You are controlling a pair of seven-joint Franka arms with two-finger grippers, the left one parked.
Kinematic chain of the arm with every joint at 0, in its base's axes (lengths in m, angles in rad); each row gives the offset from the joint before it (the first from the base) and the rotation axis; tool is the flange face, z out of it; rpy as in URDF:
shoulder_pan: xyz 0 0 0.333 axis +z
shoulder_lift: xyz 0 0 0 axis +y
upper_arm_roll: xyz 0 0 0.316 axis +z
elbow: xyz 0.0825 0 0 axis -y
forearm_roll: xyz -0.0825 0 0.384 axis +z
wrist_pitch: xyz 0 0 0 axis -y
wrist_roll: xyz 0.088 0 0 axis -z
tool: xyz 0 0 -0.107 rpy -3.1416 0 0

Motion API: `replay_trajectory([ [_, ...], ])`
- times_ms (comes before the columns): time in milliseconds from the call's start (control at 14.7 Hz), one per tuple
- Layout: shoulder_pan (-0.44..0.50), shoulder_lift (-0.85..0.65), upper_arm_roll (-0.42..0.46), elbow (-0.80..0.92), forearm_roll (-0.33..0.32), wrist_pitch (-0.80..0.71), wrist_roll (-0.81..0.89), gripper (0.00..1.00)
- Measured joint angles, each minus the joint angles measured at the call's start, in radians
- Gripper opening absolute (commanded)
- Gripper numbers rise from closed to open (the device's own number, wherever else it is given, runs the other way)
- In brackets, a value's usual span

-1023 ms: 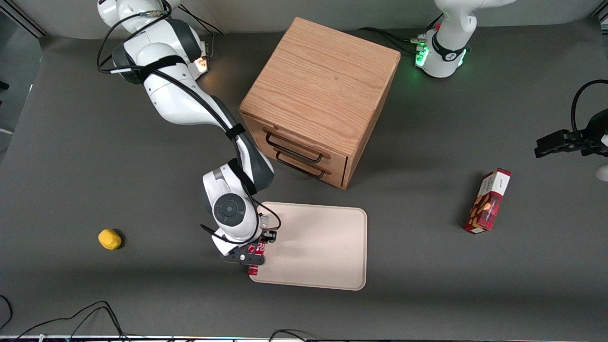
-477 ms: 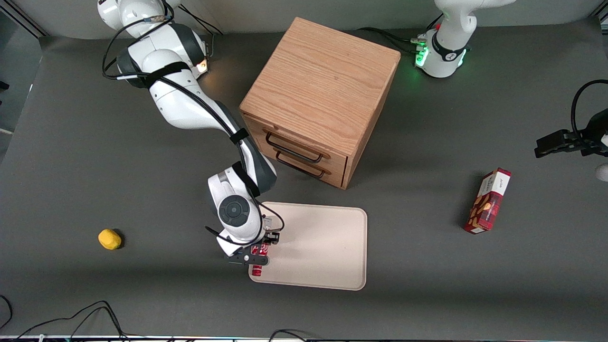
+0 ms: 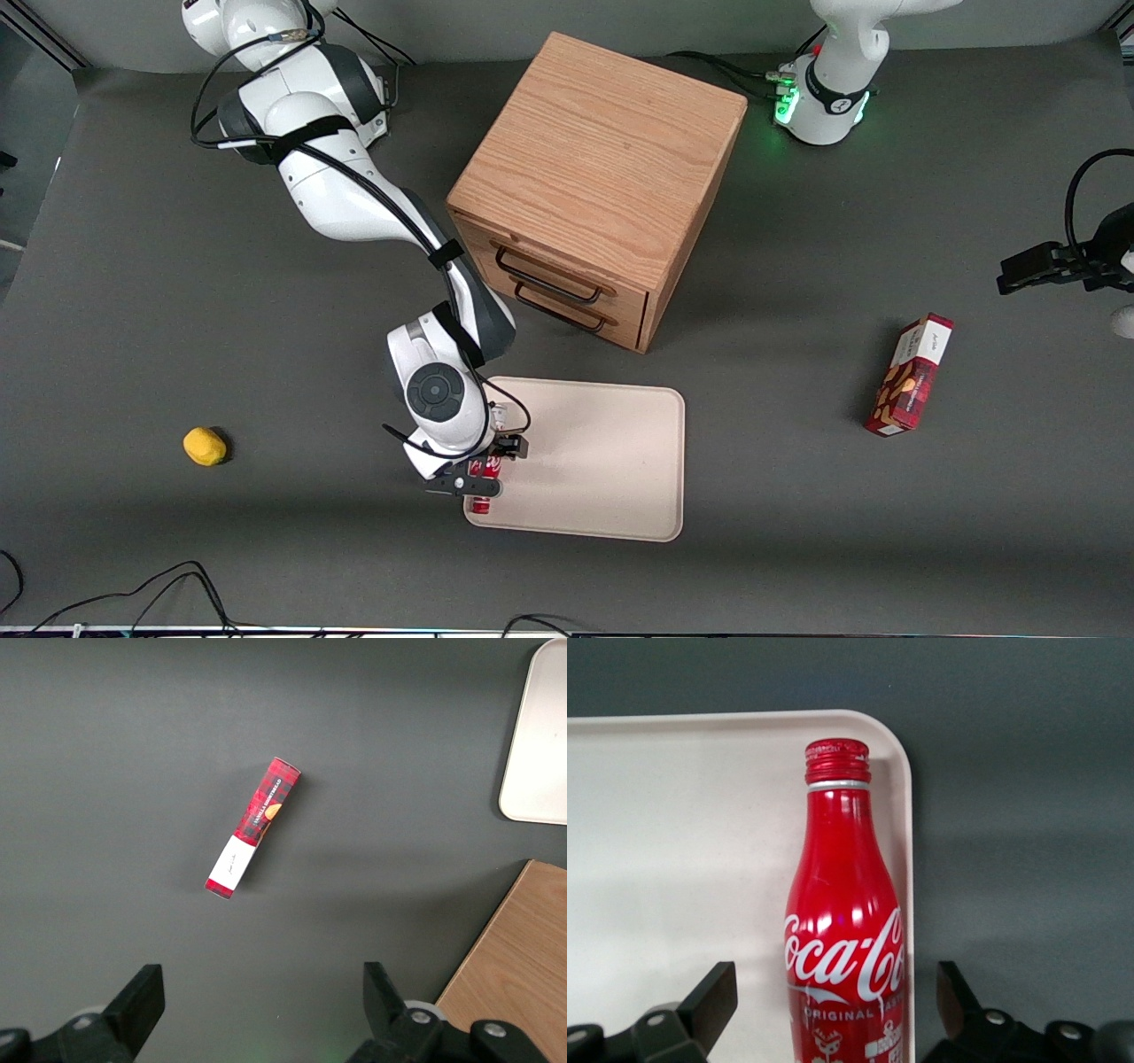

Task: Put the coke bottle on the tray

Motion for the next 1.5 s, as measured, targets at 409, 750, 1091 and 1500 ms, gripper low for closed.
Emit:
replay_trajectory([
  [409,0.0,-0.003,-0.003,0.018,0.0,-0.013,0.0,1.0],
  [750,-0.02,-0.174,-0.003,-0.02,0.002,-0.232,0.0,1.0],
  [1091,-0.211,-0.619,0.158,-0.428,0.004,-0.332,-0.107,1.0],
  [1500,-0.41,-0.938,0.202,-0.65,0.004,-0.553,-0.409,1.0],
])
